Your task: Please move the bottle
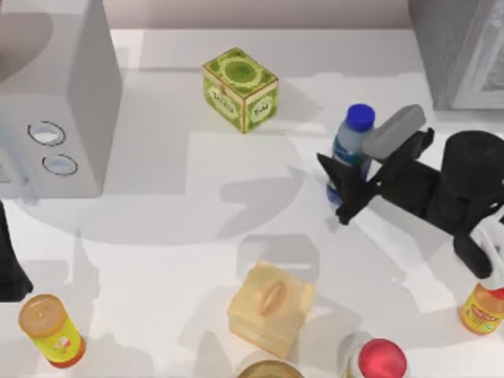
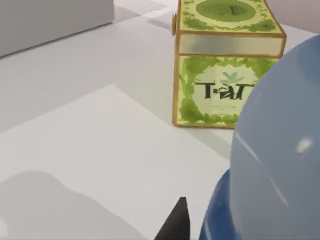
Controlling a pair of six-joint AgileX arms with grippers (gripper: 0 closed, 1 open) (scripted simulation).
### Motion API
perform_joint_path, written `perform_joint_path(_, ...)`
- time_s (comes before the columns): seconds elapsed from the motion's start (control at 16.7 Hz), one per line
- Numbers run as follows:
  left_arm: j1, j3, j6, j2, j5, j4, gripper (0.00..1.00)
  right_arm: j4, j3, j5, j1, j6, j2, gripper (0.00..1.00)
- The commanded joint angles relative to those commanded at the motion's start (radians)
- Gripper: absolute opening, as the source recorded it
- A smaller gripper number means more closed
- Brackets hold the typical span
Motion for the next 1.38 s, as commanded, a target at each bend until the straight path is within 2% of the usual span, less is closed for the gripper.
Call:
perform_joint_path(0.18, 0.0, 0.0, 0.0, 0.0, 0.0, 0.0, 1.0, 0.0, 0.0, 0.0, 0.0, 0.0, 0.0, 0.02)
perform_joint_path(0.24, 0.0, 0.0, 0.0, 0.0, 0.0, 0.0, 1.0, 0.0, 0.0, 0.0, 0.0, 0.0, 0.0, 0.0)
perform_joint_path(0.84, 0.0, 0.0, 0.0, 0.0, 0.0, 0.0, 1.0, 0.007, -0.008, 0.007, -0.017, 0.011, -0.017, 0.0)
perform_joint_path(1.08, 0.0, 0.0, 0.0, 0.0, 0.0, 0.0, 1.0, 0.062, -0.096, 0.057, -0.172, 0.055, -0.142, 0.0)
perform_joint_path(1.38, 0.0, 0.0, 0.0, 0.0, 0.0, 0.0, 1.0, 0.073, -0.281, 0.099, -0.524, 0.066, -0.34, 0.0)
